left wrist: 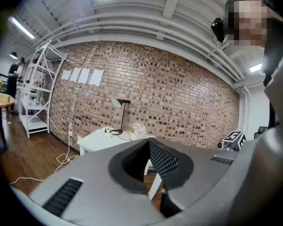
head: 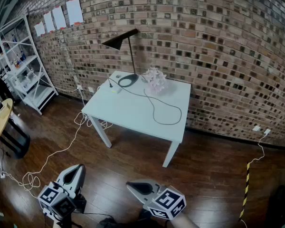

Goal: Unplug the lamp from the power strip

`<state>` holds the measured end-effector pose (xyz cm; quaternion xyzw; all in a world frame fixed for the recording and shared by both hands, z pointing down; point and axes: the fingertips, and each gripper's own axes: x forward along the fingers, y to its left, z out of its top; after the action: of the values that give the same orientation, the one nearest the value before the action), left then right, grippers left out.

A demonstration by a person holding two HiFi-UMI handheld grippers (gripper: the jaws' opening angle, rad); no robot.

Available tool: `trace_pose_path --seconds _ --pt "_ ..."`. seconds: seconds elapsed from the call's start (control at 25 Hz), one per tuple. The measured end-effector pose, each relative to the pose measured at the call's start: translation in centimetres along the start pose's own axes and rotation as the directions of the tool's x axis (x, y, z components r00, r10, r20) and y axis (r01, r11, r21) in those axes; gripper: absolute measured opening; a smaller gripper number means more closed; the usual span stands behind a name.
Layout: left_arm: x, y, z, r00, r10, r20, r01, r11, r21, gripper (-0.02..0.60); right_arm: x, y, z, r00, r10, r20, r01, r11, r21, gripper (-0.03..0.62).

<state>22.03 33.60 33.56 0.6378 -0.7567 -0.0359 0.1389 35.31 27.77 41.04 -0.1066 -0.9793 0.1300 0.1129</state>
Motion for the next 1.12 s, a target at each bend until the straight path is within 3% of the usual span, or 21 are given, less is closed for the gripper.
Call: trace_pose_path --seconds 0.16,0.44,0.68,1.12 --pt "1.6 0.3 0.0 1.0 -0.02 0.004 0.02 0.999 -0.026 0.015 -0.1 -1.4 0.3 1.0 -0.024 -0.001 0.024 1.0 0.002 -0.006" --pt "4.6 2.0 0.2 0.997 -0.079 -0.013 0.079 0.997 -0.002 0.015 1.4 -3.9 1.1 0.996 -0.086 -0.003 0.086 0.996 0.013 -0.006" --pt "6.9 6.8 0.9 0.991 -0.136 -0.001 0.136 0.991 -0.014 0.015 6.0 -5.2 2.5 0.992 -0.124 -0.027 0.123 0.992 -0.02 -0.006" --pt "9.0 17.1 4.6 0.971 -0.235 -0.043 0.237 0.97 0.047 0.015 19.1 -5.9 8.0 0.989 -0.143 0.028 0.143 0.99 -0.002 -0.006"
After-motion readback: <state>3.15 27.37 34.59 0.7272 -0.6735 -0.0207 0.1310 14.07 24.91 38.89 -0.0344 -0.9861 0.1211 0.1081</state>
